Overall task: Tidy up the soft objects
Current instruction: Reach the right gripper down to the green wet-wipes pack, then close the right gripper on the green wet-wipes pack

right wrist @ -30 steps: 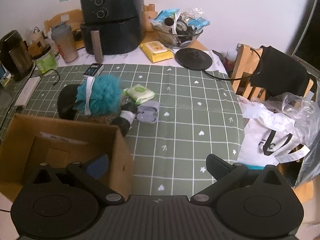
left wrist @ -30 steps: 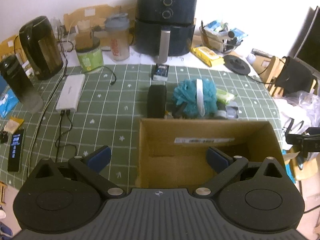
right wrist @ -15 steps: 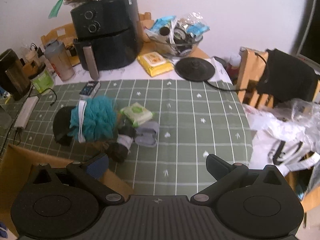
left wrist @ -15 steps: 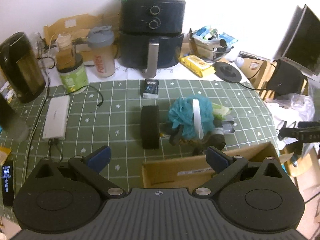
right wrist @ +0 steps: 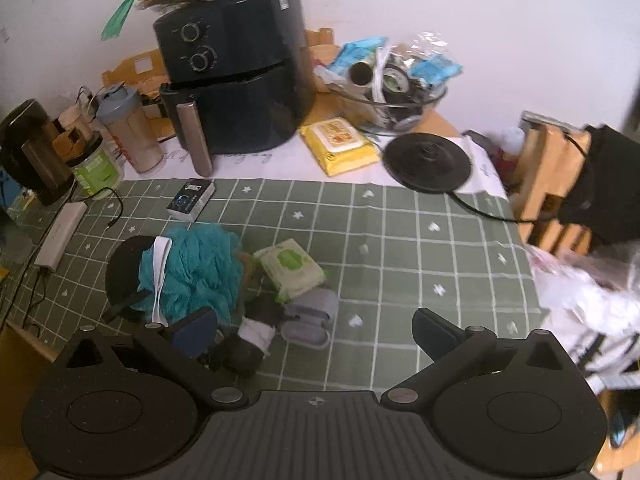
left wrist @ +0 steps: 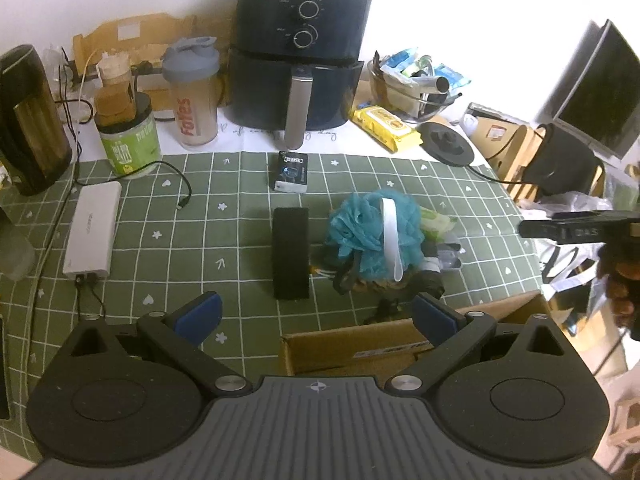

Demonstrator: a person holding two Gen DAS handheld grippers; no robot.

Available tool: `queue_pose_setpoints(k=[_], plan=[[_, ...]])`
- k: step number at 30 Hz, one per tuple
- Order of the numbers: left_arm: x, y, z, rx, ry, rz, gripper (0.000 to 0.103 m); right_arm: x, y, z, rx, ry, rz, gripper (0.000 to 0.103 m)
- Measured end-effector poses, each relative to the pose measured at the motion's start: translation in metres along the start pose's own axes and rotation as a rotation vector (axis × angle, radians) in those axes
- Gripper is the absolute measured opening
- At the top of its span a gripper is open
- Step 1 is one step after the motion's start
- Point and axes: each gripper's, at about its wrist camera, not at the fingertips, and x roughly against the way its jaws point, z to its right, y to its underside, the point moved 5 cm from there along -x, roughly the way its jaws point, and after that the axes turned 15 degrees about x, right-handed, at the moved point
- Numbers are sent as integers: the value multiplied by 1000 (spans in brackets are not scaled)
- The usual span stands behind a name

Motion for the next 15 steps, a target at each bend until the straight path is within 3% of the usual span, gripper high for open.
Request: queue_pose_setpoints(k=[12, 15], plan=[[0, 3, -14, 65, 10, -14, 103, -74, -26, -6, 177, -97, -27, 102], [0, 4, -21, 81, 3, -16, 103, -96, -29, -5, 205, -119, -42, 98]])
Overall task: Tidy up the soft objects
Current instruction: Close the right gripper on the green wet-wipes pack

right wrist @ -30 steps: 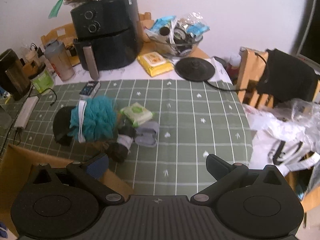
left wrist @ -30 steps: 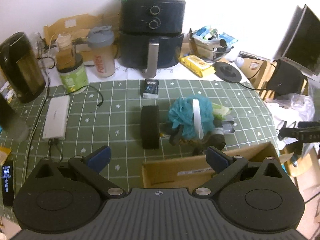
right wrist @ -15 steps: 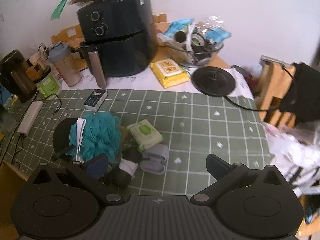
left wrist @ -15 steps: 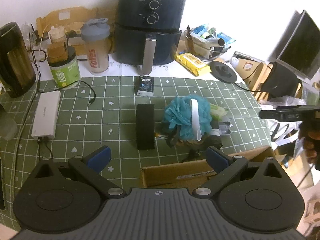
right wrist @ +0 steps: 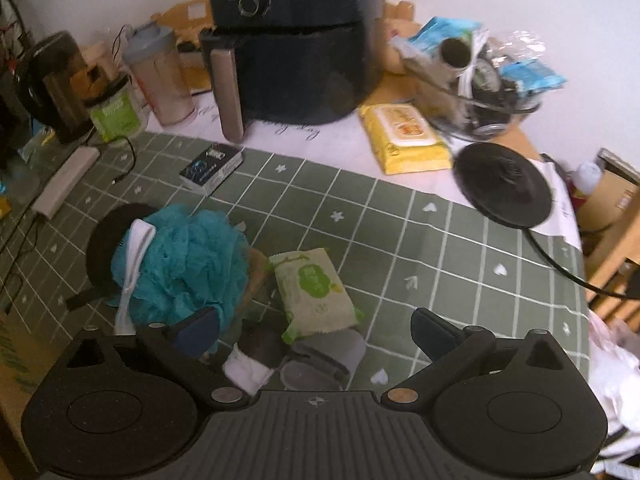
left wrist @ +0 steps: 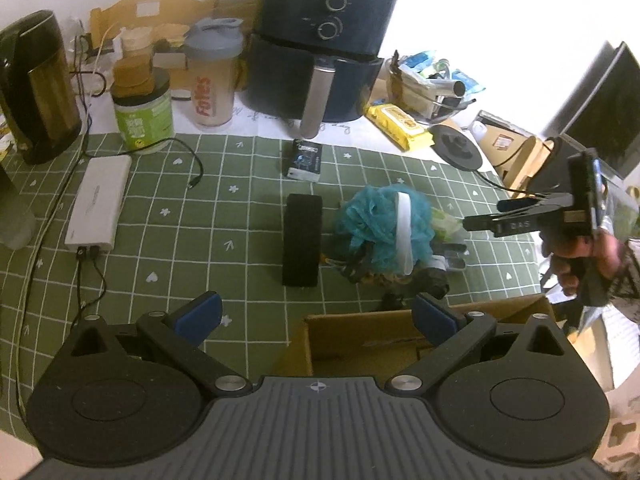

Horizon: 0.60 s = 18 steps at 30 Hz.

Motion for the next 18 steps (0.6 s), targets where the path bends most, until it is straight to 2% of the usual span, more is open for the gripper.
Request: queue_pose_setpoints(k=[1, 6, 10, 14, 18], plan=[[0, 0, -3, 8, -3, 0, 103, -7, -1, 1, 8, -4, -5, 94], [2, 1, -16, 55, -16, -1, 103, -41, -7, 5, 49, -17, -39, 89], [6, 3, -23, 82, -28, 3, 103, -67, -11, 6, 74, -31, -76, 80], [9, 4, -30, 108, -40, 8, 103, -88, -12, 3, 109, -54, -119, 74], [11, 5, -35, 125, -45, 11, 103, -104, -12, 2, 114, -71, -153, 55]])
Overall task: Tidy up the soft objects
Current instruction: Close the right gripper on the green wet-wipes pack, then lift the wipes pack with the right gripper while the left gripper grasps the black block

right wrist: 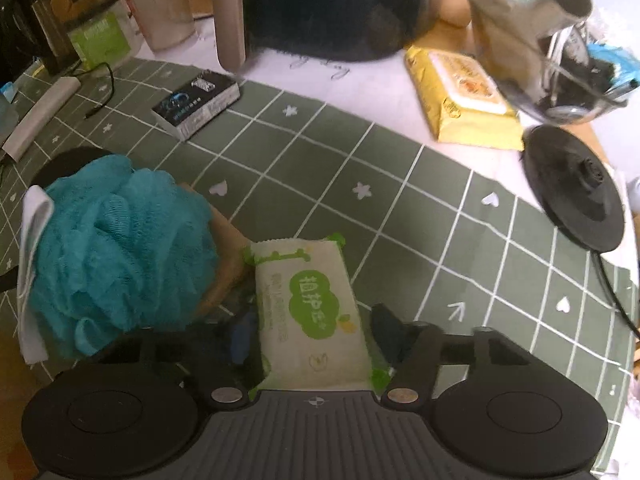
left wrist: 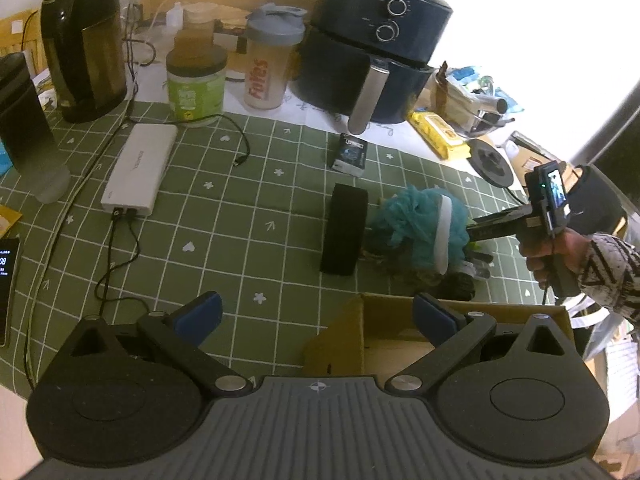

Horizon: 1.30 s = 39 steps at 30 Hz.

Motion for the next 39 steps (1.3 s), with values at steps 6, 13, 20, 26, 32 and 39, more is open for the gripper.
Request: queue_pose_setpoints(k=[6, 13, 20, 26, 32, 39], plan=[[2, -2, 0, 10, 15, 6, 103, 0, -2, -3, 23, 16, -14, 52], [1, -12, 3, 0, 40, 19, 103, 23, 3, 3, -26, 49, 31, 51], [-5, -24, 7, -27, 50, 19, 103, 58, 7, -1, -60, 74, 105, 51], [-17, -38, 16, -73, 62, 13, 103, 90, 12, -11, -95, 81, 169, 51], [-40, -50, 22, -117, 70, -8, 103, 119, 23, -23, -135, 85, 220, 51], [-74, -61, 29, -180, 66, -45, 103, 150, 37, -38, -183, 97, 269, 51]])
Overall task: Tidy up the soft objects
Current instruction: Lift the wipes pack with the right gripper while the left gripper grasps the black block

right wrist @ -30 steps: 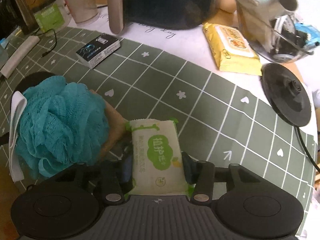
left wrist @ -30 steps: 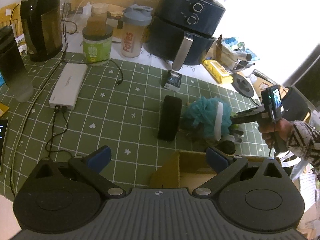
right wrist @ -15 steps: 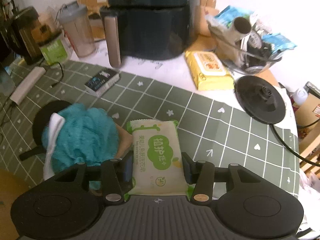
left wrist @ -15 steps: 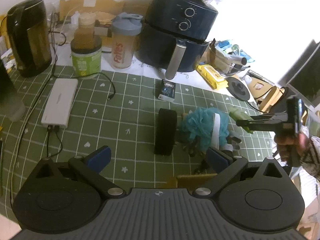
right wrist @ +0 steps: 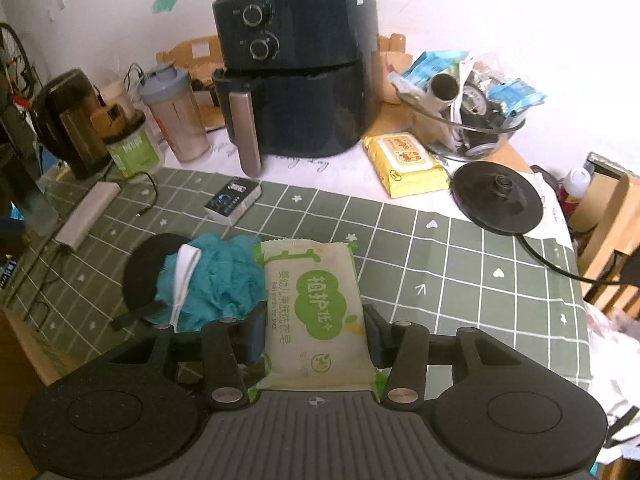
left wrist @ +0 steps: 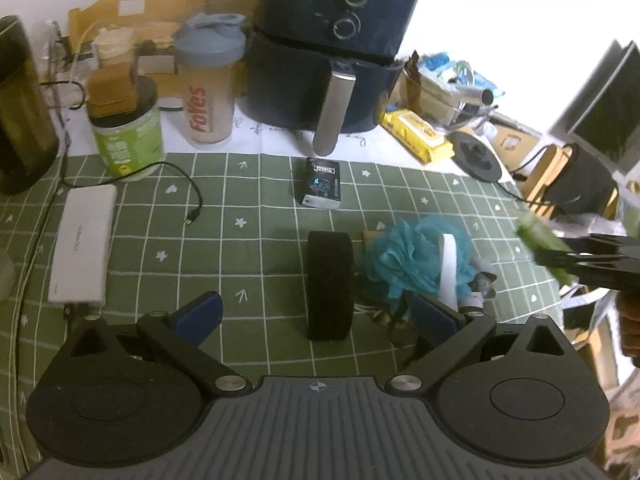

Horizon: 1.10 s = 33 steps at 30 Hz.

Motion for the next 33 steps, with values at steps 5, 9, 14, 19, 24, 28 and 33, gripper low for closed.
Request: queue_pose_setpoints(k=[5, 9, 14, 19, 24, 28, 33], plan=[[-32, -7, 1, -27, -1, -46, 101, 22, 8, -6, -46, 9, 29, 51], [-59, -9, 4, -53, 1, -99, 88, 35, 15, -12, -67, 20, 36, 51], [-90, -9, 5, -61, 7, -157, 88, 51, 26, -14, -113, 33, 47, 51], [-118, -8, 7, -62, 11, -209, 82, 66, 35, -16, -148, 51, 55, 51], [-137, -6, 8, -58, 12, -250, 63, 77, 43, -15, -179, 62, 62, 51], [-140, -6, 8, -53, 8, -271, 42, 81, 48, -16, -196, 63, 64, 51], [-129, -8, 8, -56, 8, -241, 41, 81, 53, -17, -201, 60, 51, 51]])
